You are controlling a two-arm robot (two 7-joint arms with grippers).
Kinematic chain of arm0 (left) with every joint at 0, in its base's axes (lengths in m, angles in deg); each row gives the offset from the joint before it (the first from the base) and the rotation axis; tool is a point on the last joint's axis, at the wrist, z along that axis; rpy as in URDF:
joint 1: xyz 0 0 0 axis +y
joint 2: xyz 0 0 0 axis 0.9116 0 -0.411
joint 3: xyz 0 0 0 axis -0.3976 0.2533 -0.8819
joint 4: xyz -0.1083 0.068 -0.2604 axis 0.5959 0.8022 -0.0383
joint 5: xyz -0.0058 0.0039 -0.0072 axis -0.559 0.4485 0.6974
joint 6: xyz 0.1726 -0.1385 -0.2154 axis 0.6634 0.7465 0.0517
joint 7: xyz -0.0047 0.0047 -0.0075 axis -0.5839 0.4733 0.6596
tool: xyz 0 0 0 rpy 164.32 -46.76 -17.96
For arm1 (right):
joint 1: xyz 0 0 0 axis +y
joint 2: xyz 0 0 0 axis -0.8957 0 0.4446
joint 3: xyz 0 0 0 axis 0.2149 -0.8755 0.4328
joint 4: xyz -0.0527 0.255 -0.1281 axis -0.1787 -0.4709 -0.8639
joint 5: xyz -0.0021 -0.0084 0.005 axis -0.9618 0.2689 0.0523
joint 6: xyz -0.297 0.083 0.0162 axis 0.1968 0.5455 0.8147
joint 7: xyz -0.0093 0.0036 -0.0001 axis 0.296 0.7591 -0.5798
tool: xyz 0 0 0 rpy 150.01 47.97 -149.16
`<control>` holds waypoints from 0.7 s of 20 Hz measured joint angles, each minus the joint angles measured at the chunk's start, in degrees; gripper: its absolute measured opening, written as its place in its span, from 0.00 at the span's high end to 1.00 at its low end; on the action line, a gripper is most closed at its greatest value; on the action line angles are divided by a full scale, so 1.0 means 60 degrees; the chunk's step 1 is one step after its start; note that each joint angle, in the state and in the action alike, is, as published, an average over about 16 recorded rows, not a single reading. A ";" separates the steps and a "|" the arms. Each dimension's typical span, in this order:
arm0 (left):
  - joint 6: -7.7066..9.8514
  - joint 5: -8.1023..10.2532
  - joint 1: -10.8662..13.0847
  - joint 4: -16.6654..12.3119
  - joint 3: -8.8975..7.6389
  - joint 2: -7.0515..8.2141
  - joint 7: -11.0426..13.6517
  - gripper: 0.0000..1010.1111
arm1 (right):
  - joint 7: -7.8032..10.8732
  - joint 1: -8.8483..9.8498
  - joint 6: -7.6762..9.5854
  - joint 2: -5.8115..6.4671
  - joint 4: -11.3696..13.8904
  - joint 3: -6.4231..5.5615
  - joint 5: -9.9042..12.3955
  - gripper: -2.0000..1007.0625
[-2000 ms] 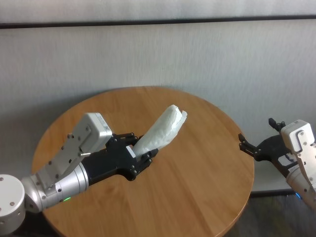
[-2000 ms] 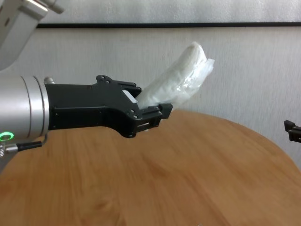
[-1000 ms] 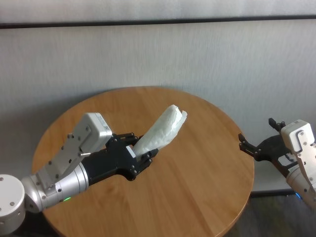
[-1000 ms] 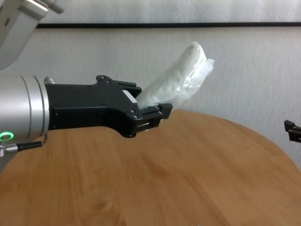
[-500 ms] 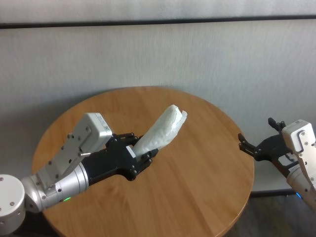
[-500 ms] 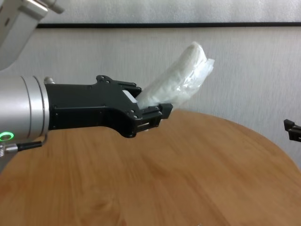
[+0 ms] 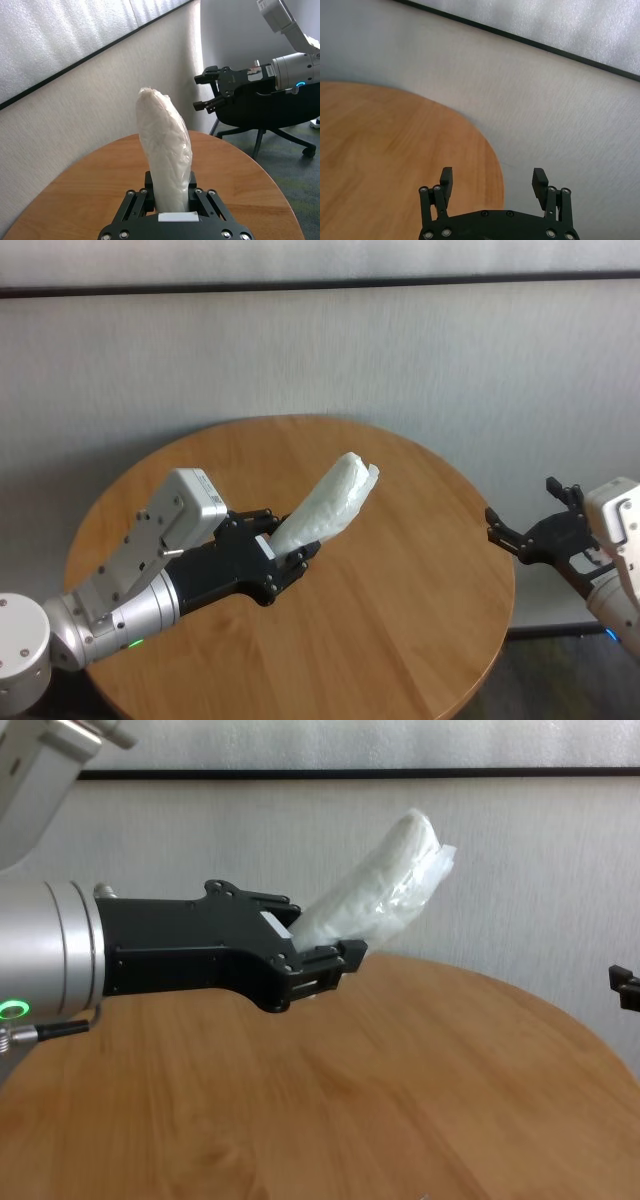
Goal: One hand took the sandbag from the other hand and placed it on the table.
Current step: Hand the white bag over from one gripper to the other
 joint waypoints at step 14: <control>0.0000 0.0000 0.0000 0.0000 0.0000 0.0000 0.0000 0.63 | 0.1878 0.0587 0.0427 0.0166 0.0940 -0.1133 0.2315 0.01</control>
